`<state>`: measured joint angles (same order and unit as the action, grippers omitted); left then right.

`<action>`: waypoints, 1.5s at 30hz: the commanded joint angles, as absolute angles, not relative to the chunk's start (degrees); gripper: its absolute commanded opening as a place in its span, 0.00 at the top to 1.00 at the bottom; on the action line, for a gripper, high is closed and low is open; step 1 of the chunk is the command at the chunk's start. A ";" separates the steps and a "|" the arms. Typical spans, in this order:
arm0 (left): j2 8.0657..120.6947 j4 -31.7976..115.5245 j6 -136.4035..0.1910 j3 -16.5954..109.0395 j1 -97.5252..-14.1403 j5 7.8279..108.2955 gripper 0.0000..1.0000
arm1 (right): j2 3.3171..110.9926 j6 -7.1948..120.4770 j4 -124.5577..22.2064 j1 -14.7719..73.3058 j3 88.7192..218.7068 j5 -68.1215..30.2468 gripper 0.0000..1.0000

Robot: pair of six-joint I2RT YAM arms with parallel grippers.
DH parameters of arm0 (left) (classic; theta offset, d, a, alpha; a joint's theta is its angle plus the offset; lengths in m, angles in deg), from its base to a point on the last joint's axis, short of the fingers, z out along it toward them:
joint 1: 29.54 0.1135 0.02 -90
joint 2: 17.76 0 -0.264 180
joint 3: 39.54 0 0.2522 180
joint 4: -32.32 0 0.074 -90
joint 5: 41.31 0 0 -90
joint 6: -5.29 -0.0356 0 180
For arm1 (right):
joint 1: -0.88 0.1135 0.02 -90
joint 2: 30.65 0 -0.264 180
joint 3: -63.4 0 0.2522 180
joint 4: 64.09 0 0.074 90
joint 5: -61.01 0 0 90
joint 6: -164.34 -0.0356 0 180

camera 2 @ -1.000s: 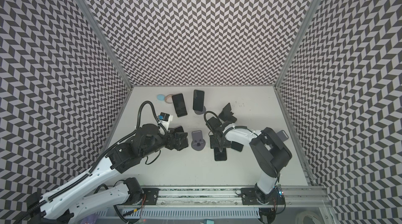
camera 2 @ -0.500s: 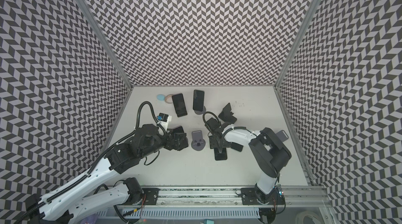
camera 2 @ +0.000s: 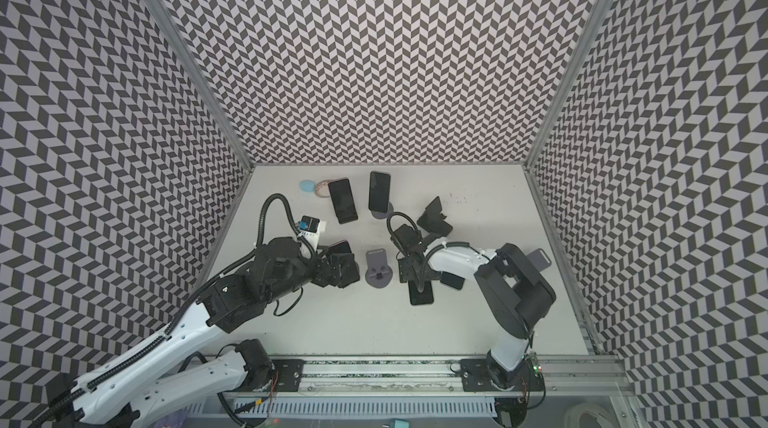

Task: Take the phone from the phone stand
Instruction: 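Open the right gripper and raise it away from the flat phone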

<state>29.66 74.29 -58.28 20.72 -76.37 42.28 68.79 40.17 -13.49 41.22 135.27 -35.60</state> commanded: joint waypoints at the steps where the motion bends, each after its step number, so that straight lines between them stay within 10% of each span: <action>1: 28.39 75.58 -58.52 20.75 -75.80 41.13 0.10 | 70.50 38.62 -13.30 41.40 135.02 -32.96 0.19; 45: 42.19 97.05 -23.51 33.71 -86.38 9.02 0.06 | 29.80 54.92 -5.39 36.75 139.98 -25.08 0.15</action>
